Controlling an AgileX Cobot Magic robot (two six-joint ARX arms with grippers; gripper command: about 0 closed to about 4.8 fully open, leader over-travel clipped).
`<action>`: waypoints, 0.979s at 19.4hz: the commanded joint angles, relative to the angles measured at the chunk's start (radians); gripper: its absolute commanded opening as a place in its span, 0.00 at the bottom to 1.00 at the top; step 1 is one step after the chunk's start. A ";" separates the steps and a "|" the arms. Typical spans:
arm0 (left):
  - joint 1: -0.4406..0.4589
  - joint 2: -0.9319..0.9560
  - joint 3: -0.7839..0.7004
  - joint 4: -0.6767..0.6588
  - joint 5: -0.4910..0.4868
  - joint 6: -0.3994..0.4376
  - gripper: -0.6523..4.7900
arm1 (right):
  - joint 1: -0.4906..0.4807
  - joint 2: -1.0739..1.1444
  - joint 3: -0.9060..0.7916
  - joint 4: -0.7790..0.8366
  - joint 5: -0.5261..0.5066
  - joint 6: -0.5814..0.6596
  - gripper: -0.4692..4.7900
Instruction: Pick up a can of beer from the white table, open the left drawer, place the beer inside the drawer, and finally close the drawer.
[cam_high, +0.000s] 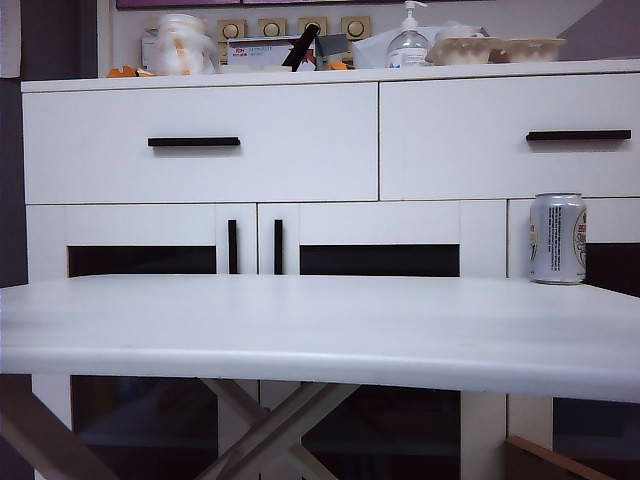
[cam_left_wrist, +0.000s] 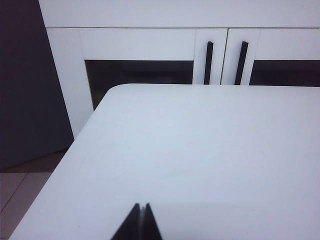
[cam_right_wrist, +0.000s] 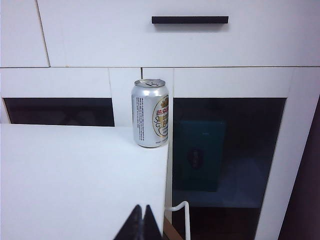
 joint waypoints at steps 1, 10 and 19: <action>-0.002 0.000 0.002 0.026 -0.004 -0.002 0.13 | 0.002 -0.001 0.000 -0.016 -0.001 0.004 0.09; -0.002 0.000 0.003 0.031 -0.002 -0.004 0.11 | 0.002 -0.001 0.001 -0.026 -0.027 0.005 0.09; -0.002 0.125 0.313 -0.130 -0.043 -0.100 0.11 | 0.002 0.006 0.173 -0.090 -0.014 0.053 0.09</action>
